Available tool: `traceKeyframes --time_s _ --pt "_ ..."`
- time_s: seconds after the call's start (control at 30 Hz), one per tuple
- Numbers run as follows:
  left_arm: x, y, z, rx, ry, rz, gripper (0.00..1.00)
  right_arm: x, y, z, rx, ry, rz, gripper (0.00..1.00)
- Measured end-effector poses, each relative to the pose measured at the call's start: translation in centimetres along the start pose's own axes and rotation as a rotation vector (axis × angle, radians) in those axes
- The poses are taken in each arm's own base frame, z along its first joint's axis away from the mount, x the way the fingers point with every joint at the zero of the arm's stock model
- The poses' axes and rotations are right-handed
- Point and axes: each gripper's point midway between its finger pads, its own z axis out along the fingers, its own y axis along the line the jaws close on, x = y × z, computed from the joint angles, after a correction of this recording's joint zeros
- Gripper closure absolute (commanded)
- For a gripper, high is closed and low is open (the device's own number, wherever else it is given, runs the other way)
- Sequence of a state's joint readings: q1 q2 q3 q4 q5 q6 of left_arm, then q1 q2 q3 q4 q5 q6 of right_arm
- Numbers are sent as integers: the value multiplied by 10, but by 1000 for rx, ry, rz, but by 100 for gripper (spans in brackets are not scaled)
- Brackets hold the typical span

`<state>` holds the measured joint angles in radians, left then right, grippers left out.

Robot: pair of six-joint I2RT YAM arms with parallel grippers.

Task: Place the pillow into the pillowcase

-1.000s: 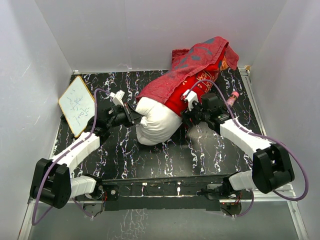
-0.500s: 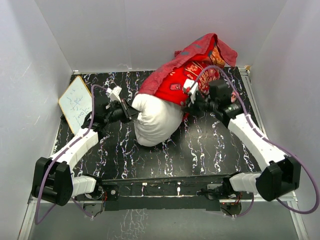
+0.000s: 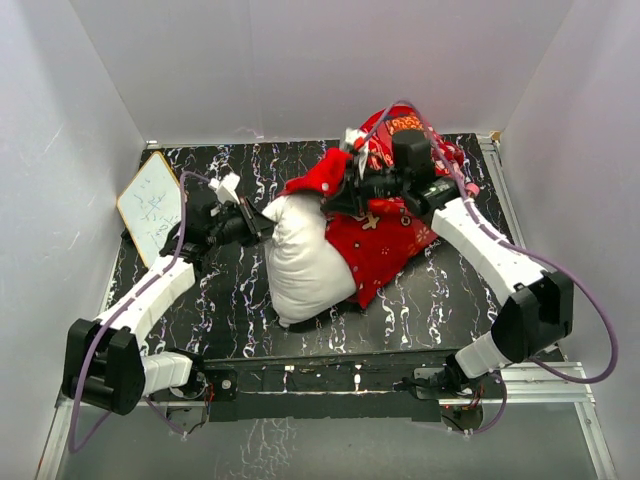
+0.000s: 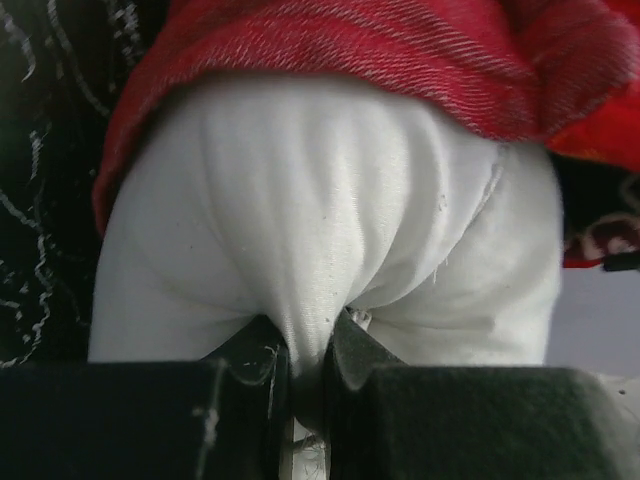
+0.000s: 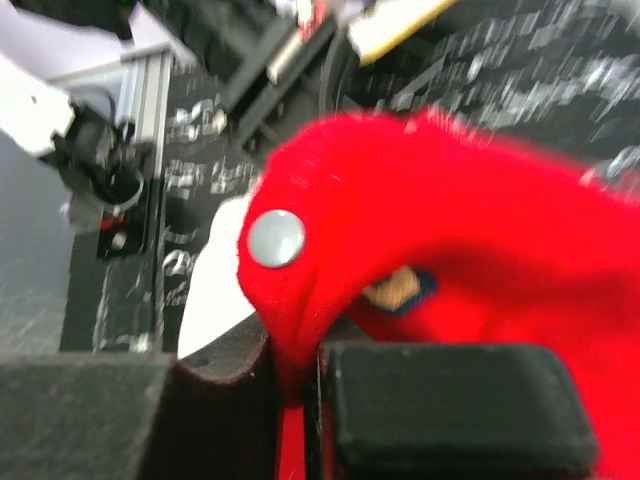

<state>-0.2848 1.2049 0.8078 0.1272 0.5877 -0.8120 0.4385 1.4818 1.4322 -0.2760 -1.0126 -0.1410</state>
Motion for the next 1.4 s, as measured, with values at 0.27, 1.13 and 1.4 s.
traceKeyframes --time_s 0.27,1.13,1.4 --pt "33 66 13 -170 68 -71 27 130 6 3 8 191 240 75" --pt "77 -8 -108 -84 18 146 4 157 35 -90 243 313 -21 3" --pt "129 3 -74 -122 148 122 3 208 14 -87 311 445 131 14"
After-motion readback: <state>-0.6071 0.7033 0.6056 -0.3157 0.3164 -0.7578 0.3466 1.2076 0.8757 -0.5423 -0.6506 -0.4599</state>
